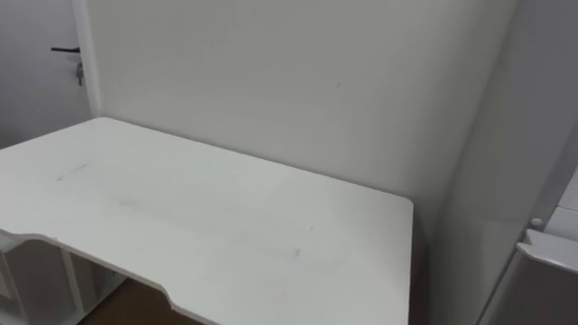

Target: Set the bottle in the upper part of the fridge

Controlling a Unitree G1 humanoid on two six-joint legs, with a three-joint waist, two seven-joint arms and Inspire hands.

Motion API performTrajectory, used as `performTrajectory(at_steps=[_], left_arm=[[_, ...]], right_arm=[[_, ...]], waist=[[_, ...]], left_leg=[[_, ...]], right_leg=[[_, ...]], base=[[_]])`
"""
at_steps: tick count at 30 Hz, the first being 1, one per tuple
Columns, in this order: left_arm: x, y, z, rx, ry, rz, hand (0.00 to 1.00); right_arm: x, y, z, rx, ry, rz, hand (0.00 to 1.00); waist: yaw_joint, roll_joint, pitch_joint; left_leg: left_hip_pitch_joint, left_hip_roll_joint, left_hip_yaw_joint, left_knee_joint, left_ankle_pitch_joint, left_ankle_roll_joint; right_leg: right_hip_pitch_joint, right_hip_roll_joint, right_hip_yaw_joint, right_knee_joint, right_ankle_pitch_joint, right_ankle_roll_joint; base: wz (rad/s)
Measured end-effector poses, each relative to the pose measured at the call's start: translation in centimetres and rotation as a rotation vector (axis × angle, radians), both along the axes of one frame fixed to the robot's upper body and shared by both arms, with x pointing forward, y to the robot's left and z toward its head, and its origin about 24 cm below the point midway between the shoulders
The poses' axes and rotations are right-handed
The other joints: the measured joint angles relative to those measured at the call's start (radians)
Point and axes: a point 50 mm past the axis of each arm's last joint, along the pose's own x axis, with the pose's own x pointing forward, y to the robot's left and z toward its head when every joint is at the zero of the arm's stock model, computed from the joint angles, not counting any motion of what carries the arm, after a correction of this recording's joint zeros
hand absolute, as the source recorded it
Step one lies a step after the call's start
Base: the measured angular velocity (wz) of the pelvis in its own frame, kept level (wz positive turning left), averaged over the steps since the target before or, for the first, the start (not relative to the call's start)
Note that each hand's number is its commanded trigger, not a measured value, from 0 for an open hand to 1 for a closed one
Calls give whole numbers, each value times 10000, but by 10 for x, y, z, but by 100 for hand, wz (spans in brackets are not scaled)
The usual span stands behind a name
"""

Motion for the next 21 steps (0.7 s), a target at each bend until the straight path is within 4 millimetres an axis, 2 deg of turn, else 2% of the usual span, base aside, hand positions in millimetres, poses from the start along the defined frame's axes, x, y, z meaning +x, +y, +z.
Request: performTrajectory(at_steps=[2,4,7,9,11,13,17,21], left_arm=[[1,-1,0,12,-153,-34,0],[1,-3,-1,10,-256,1,0],[-3,-6,-2,-65,-244,209,0],[-4,-6,-2,-107,-340,496,0],[-4,-8,-3,-140,-360,619,0],[-4,-10,-4,-90,-396,666,0],[-5,-17,-7,-207,-490,746,0],[-9,-18,-7,-223,-380,790,0]], right_arm=[[-1,2,3,-42,-203,-55,0],[-6,3,5,-7,-520,-187,0],[-12,9,12,377,-1364,-479,0],[-17,15,16,596,-1900,-641,0],[-18,19,18,642,-2108,-720,0],[-22,21,17,661,-2176,-782,0],[-27,30,21,865,-2793,-619,0],[-30,32,21,849,-2953,-562,0]], waist=[[-31,47,53],[-26,60,27],[-90,165,78],[-215,212,46],[-282,259,57],[-318,279,22],[-468,315,9],[-548,324,41]], left_leg=[[111,-20,8,-97,0,2],[168,-26,73,-168,0,5],[294,-37,146,-318,0,8],[335,-49,143,-425,2,5],[438,-53,163,-510,4,3],[551,-46,188,-585,1,2],[690,-45,223,-709,4,-2],[843,-35,240,-797,2,0]], right_leg=[[91,6,32,-104,12,19],[119,-7,69,-126,4,34],[152,-29,68,-119,-6,52],[158,-41,77,-130,-27,78],[210,-43,76,-130,-29,81],[267,-49,102,-123,-40,100],[319,-52,193,-99,-41,106],[424,-58,238,-98,-43,110]], base=[[0],[-5],[-6],[0],[-2],[-6],[-3],[0]])
